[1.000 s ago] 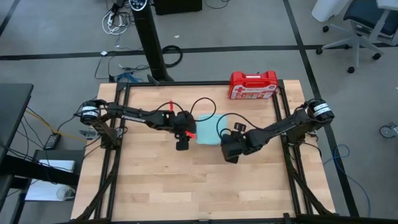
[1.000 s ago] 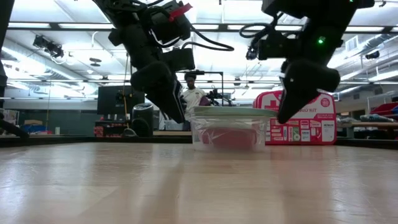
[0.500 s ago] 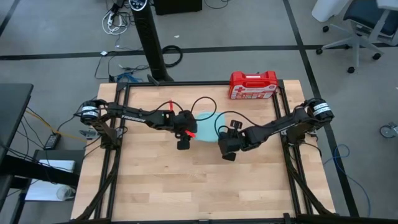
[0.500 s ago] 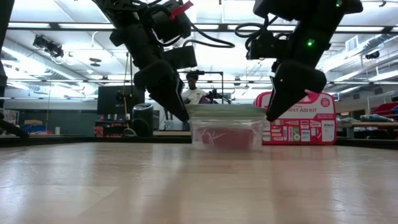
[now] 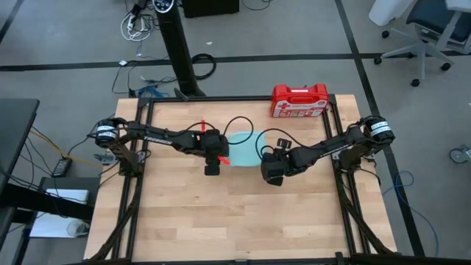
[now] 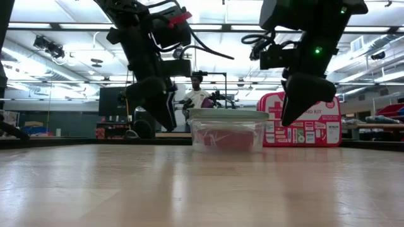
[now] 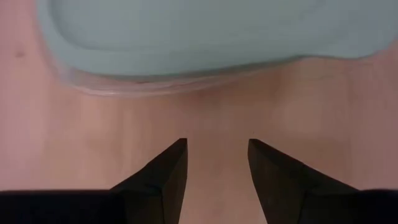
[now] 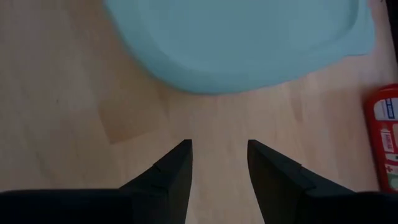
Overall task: Roll bandage
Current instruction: Close the plastic container
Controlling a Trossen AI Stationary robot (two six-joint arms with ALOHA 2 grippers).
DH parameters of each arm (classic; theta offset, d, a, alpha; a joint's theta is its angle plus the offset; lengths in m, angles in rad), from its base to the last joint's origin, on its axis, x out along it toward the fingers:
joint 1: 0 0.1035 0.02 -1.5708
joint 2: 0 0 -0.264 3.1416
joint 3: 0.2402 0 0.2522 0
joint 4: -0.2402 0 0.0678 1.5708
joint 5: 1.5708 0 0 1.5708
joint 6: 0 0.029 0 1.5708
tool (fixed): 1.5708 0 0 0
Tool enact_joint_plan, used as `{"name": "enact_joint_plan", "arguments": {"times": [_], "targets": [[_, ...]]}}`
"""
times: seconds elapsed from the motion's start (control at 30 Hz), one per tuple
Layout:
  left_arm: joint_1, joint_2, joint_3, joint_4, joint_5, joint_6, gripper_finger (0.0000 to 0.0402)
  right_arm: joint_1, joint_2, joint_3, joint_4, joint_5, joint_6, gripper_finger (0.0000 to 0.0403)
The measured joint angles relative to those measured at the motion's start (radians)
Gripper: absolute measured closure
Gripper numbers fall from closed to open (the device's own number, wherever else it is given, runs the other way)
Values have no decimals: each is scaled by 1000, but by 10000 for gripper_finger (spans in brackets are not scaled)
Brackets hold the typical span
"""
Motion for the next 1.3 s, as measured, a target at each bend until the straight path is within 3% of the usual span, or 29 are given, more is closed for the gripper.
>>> {"name": "enact_joint_plan", "arguments": {"times": [0.23,0.3,0.6,0.77,1.1,1.3], "targets": [[10,0,0,27,-216,108,229,19,0,6,19,1,25,252],[32,0,0,65,-220,153,229,29,-1,8,55,11,24,252],[177,0,0,169,-156,291,229,37,-1,8,108,37,32,252],[240,17,0,219,35,330,229,27,-1,8,111,43,7,252],[241,47,0,231,192,343,229,-45,-1,8,99,51,-112,252],[216,46,0,212,232,337,229,-62,-1,8,54,65,-129,252]]}}
